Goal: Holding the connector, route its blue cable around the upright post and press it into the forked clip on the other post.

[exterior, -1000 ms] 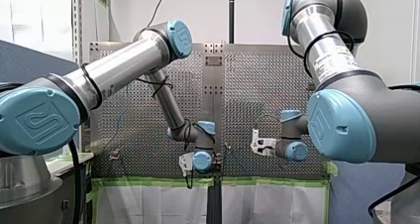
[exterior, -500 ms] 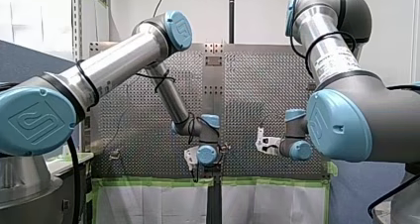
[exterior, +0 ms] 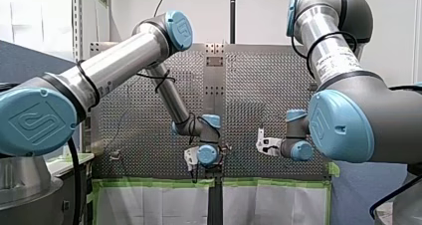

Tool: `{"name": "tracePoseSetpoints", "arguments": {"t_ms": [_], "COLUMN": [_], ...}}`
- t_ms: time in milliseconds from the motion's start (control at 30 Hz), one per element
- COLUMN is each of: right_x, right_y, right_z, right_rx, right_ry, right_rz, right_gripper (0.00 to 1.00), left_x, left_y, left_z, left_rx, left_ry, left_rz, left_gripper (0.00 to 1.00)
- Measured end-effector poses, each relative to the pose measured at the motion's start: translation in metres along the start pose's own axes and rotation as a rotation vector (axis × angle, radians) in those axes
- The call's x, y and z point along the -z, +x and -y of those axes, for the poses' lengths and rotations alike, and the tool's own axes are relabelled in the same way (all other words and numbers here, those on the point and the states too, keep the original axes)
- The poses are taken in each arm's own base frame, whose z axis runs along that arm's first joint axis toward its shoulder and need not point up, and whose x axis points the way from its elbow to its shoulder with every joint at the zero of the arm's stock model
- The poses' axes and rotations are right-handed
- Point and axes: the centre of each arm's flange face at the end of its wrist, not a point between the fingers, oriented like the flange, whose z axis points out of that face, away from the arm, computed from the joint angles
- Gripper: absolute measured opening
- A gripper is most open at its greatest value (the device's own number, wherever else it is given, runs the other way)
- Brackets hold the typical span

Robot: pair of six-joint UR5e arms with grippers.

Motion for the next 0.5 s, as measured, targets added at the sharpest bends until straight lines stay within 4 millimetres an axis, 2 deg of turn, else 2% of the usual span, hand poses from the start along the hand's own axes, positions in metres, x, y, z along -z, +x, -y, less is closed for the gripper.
{"name": "tracePoseSetpoints", "arguments": {"t_ms": [500], "right_x": [0.0005], "right_y": [-0.0021], "right_z": [0.0064], "right_rx": [0.011], "right_ry": [0.01], "right_rz": [0.013], "right_gripper": [0.0], "left_x": [0.0057], "left_y": [0.0099], "left_z": [-0.0088], "left_rx": [-0.072], "left_ry": [0.065], "left_rz": [-0.157], "left_gripper": [0.99]}}
